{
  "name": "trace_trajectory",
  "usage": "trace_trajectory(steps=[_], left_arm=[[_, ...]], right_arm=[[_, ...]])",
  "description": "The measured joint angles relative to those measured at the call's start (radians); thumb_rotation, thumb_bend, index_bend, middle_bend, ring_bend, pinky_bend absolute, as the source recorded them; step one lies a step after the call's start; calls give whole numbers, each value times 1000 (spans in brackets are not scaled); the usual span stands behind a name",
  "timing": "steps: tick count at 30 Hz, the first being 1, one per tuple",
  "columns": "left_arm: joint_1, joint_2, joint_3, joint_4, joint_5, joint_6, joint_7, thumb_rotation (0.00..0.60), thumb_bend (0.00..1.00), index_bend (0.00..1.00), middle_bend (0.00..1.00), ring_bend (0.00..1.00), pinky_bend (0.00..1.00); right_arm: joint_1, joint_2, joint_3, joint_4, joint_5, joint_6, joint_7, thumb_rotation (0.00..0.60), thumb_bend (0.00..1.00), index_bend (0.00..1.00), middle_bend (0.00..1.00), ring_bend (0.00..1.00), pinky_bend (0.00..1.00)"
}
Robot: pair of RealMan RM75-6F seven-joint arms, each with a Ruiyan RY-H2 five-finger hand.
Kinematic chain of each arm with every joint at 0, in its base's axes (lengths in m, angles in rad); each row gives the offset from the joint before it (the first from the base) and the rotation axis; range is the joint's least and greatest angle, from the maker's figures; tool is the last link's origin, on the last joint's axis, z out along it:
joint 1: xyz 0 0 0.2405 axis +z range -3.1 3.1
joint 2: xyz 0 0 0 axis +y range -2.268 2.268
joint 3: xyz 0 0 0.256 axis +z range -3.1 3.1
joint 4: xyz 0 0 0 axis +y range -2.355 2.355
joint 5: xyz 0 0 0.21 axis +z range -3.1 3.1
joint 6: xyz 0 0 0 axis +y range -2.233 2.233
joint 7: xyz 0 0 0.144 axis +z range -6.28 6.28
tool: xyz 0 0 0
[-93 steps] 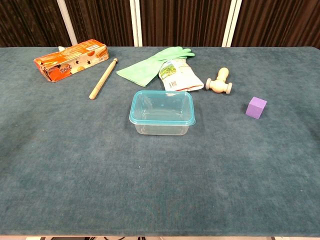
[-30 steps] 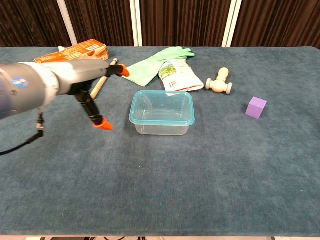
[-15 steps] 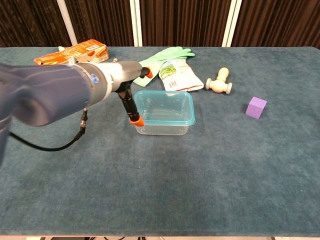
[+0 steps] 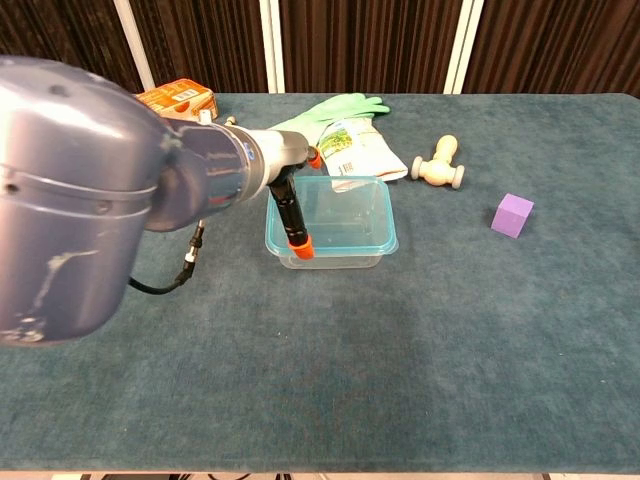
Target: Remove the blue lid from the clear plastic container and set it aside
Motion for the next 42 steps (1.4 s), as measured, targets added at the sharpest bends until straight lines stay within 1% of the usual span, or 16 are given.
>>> trace_trajectory(steps=[8,14,23,33,39,41,42], left_arm=[[-22,-17,-10,29,-24,-8,-6,600,0,0,0,0,37],[-25,0,-16,16,-20,-6,-17,600,0,0,0,0,37],[-28,15,-7,5,-31,-3,-21,600,0,0,0,0,37],[-40,-9,-1,60,-46,-21,-39,600,0,0,0,0,39],[-49,-29,4,105,-50,-39,-48,600,3,0,13,0,63],[-54,-36,8,120,-47,-47,-50,600,33,0,37,3,91],[-56,-39,10,127,-44,-52,-51,600,68,2,58,12,119]], right_arm=[[-1,-2,-1,2,2,-1,2,600,211,0,0,0,0],[-1,-2,-3,0,2,-1,1,600,210,0,0,0,0],[-1,-2,-5,-6,1,-1,1,600,211,0,0,0,0],[-1,1,-2,-9,9,-4,6,600,210,0,0,0,0],[-1,4,-4,-11,10,-7,7,600,210,0,0,0,0],[-2,4,-5,-12,10,-7,6,600,210,0,0,0,0],[-2,4,-5,-13,10,-6,5,600,210,0,0,0,0]])
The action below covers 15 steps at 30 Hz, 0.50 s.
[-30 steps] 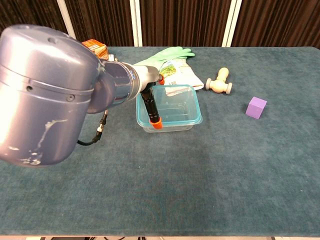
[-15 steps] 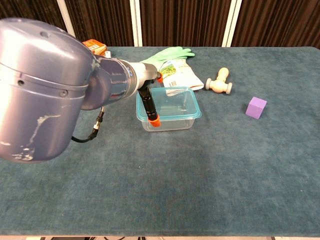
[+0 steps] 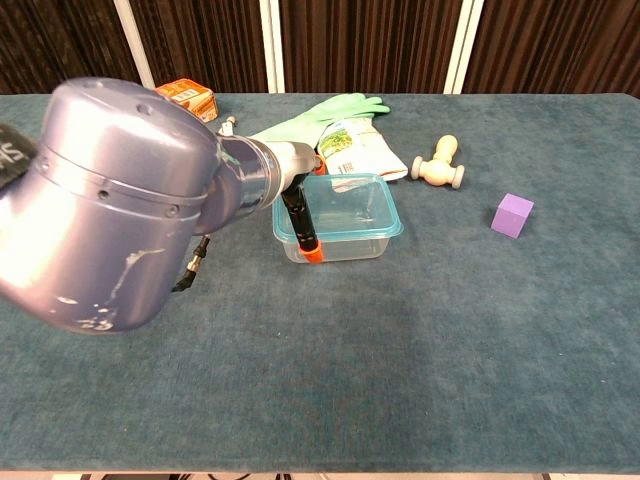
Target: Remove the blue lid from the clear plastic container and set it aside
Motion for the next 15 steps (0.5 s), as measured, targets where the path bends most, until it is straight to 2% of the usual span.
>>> trace_trajectory(steps=[4,7,15], left_arm=[[-8,-14,14,24,26,-20,-8,600,201,47,145,78,210],[-11,-21,30,35,57,-34,-15,600,263,93,195,116,251],[7,-11,108,38,208,-101,-72,600,277,126,220,131,258]], right_arm=[[-1,1,0,-2,1,0,0,600,210,0,0,0,0],[-1,2,-2,-6,1,-1,1,600,209,0,0,0,0],[-2,6,-4,-12,0,-2,3,600,209,0,0,0,0]])
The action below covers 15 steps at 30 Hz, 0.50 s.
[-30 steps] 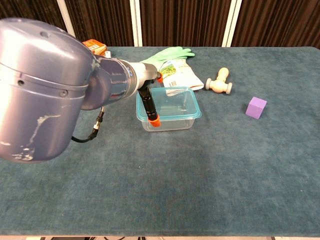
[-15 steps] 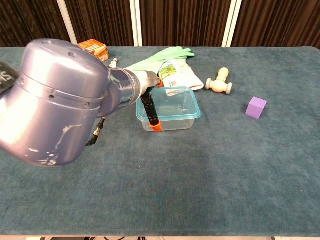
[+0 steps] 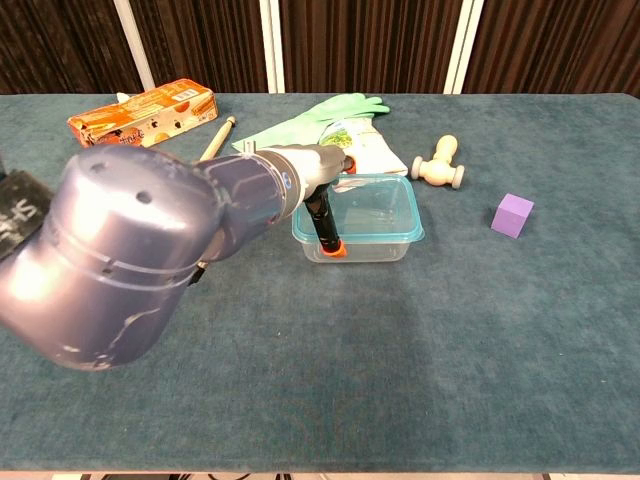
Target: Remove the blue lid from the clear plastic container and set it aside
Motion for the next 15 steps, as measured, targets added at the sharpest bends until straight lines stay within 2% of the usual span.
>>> trace_trajectory(steps=[7,15], left_arm=[[30,84,106,-43,123,-100,-18,600,277,133,219,131,256],[57,180,159,-74,270,-235,-108,600,277,133,220,131,253]], right_arm=[[2,1,-4,6,-16,1,-4,600,210,0,0,0,0],[8,-1,-4,9,-47,16,-22,600,209,0,0,0,0]])
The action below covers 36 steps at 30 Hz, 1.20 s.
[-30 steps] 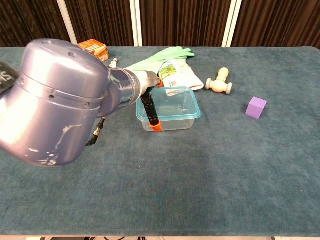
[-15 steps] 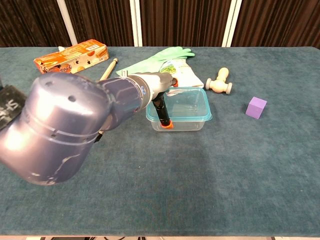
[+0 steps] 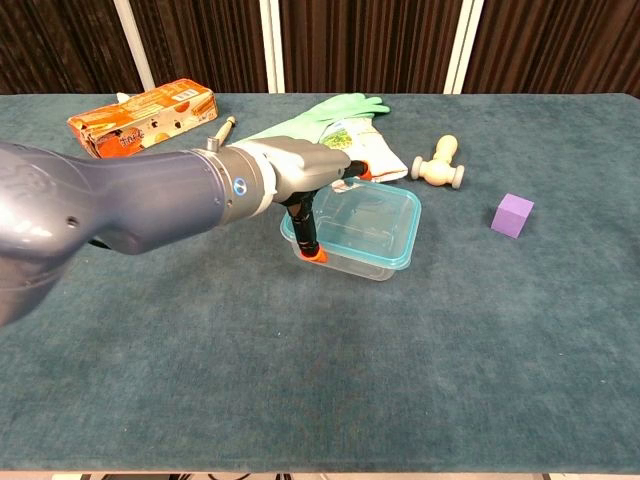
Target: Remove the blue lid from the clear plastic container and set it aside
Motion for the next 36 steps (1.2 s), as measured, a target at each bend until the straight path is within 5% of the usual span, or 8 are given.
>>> trace_trajectory(steps=[15,36], left_arm=[[36,58,-11,-17,88,-67,-213,600,277,150,222,131,254],[-5,28,27,5,51,-75,-228,600,276,150,224,131,254]], right_arm=[[77,-86,19,-28,-19,-53,-105,600,210,0,0,0,0],[195,-362,51,4,50,-128,-291,600,210,0,0,0,0]])
